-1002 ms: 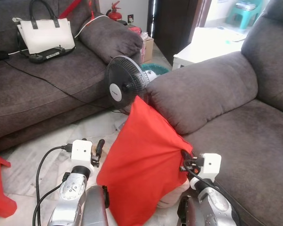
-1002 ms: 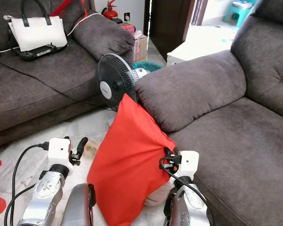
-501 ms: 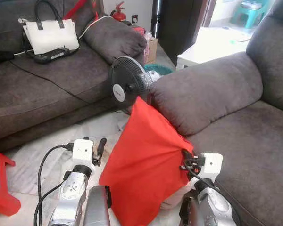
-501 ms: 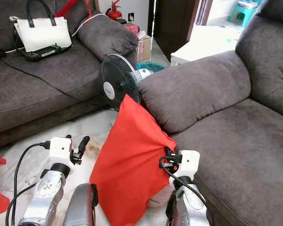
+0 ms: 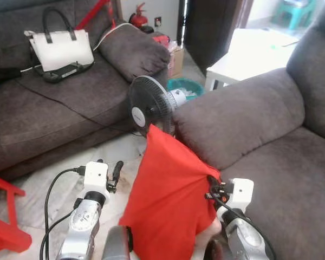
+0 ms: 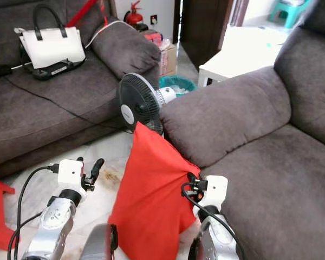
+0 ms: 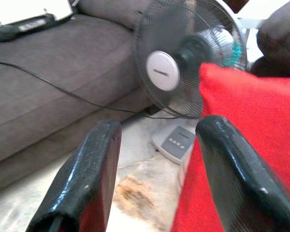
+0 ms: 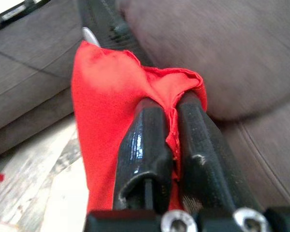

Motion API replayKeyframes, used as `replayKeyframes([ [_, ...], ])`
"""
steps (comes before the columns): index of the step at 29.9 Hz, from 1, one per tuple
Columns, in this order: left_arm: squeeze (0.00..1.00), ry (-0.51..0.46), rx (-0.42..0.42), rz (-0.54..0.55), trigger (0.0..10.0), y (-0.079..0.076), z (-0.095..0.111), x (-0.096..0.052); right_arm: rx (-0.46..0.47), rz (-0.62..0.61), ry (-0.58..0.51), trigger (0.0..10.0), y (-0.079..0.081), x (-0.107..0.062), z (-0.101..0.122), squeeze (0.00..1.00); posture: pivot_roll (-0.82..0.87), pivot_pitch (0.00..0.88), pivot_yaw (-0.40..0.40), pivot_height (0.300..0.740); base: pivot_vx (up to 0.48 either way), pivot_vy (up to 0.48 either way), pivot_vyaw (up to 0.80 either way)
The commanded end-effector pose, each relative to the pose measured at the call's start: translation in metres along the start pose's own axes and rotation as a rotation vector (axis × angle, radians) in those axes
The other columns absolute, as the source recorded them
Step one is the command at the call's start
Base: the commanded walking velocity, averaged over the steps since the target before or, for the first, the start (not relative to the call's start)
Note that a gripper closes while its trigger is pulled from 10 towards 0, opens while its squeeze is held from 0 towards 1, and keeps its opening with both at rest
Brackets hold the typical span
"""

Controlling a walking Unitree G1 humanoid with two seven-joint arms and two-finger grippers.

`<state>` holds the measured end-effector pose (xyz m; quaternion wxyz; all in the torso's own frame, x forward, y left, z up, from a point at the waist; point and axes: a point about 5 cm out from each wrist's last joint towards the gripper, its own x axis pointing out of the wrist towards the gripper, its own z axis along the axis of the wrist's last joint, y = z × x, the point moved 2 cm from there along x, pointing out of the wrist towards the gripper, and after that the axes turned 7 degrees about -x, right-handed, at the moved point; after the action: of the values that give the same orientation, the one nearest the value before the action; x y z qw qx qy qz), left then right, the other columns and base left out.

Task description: Move the pillow to the sofa from floor

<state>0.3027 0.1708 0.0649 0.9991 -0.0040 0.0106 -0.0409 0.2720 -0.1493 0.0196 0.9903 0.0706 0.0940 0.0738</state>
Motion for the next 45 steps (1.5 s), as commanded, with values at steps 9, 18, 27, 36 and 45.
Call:
replayKeyframes([
  [9, 0.0, -0.006, 0.002, 0.009, 10.0, 0.0041, -0.0007, 0.0002, -0.019, -0.018, -0.135, 10.0, -0.0062, 0.0075, 0.0332, 0.0, 0.13, 0.0, -0.031, 0.684, 0.0, 0.0, 0.0],
  [18, 0.0, -0.005, 0.009, 0.004, 10.0, 0.0028, -0.0017, 0.0003, -0.02, -0.027, -0.139, 10.0, -0.0094, 0.0114, 0.0358, 0.0, 0.13, 0.0, -0.031, 0.684, 0.0, 0.0, 0.0],
  [27, 0.0, -0.006, 0.01, 0.001, 10.0, 0.0025, -0.0017, 0.0003, -0.022, -0.036, -0.133, 10.0, -0.011, 0.0129, 0.0348, 0.0, 0.14, 0.0, -0.032, 0.684, 0.0, 0.0, 0.0],
  [36, 0.0, -0.01, 0.011, -0.005, 10.0, 0.0015, -0.0012, -0.0002, -0.021, -0.046, -0.128, 10.0, -0.0129, 0.0143, 0.0336, 0.0, 0.14, 0.001, -0.032, 0.684, -0.179, 0.0, 0.0],
  [45, 0.0, -0.015, 0.011, -0.011, 10.0, -0.0009, 0.0002, -0.0014, -0.022, -0.048, -0.125, 10.0, -0.0136, 0.0151, 0.0325, 0.0, 0.14, 0.002, -0.031, 0.684, -0.281, 0.0, 0.0],
])
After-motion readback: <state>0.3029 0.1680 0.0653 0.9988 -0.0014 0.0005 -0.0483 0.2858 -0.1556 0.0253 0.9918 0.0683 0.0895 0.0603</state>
